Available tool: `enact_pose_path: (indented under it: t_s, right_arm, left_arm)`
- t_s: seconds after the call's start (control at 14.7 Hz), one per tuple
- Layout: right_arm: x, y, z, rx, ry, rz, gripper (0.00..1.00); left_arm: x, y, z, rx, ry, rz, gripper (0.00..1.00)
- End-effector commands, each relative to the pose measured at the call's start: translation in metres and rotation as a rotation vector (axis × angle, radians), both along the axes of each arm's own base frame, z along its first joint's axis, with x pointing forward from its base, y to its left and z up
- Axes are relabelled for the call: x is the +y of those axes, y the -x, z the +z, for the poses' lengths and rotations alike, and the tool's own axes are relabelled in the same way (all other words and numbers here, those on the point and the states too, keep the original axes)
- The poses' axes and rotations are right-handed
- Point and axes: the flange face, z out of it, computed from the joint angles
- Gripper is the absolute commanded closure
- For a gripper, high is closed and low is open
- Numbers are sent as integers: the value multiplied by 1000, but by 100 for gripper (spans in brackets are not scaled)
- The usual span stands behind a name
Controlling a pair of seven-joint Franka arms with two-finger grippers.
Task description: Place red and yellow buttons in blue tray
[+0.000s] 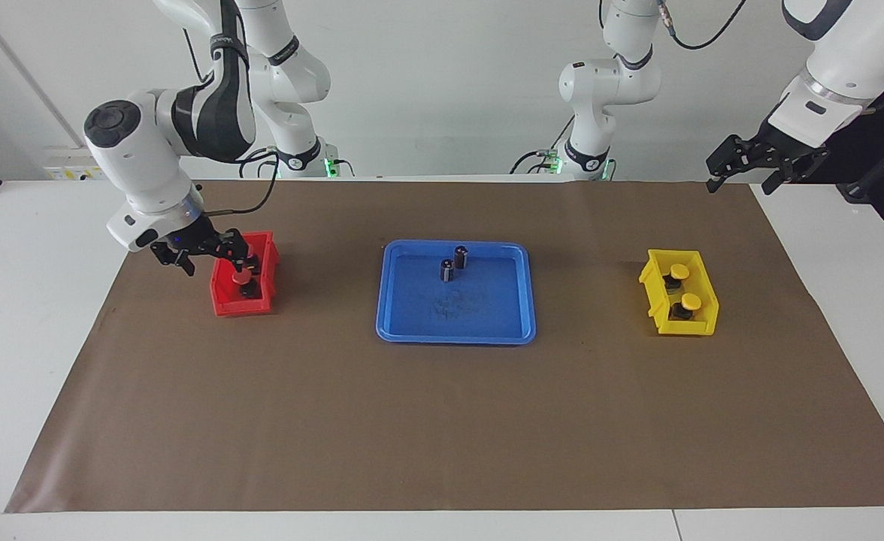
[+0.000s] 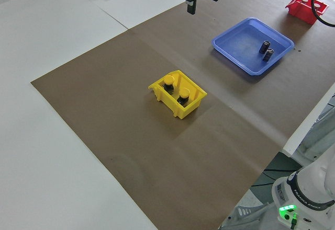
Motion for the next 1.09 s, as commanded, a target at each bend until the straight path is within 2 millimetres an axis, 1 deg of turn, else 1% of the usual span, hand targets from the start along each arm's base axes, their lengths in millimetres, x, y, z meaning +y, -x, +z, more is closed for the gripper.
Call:
enact_pose_path:
  t_s: [0.0,0.2,0.27,0.41,0.68,0.81,0.88,0.95,1.02]
  right_arm:
    - [-1,13,-18,-12,-5,-17,18]
    - [2,18,-35,-28,-4,-15,28]
    - [2,19,-42,-26,-5,-14,30]
    - [1,23,-52,-31,-4,-15,30]
    - [3,31,-64,-37,-4,-14,33]
    - [1,35,-73,-22,-5,-17,33]
    - [1,35,-73,-20,-5,-15,33]
    - [1,36,-74,-19,-5,-15,33]
    - [2,36,-74,-15,-5,-12,33]
  left_arm:
    - [2,8,1,7,-17,10,0]
    - [2,8,1,7,-17,10,0]
    - [3,8,1,7,-17,12,0]
    - [2,8,1,7,-17,10,0]
    - [2,8,1,8,-17,10,0]
    - [-7,7,1,-3,-16,-5,0]
    - [-10,6,2,-6,-16,-12,0]
    - [-9,7,0,-1,-17,-6,0]
    - [0,11,-4,11,-17,12,0]
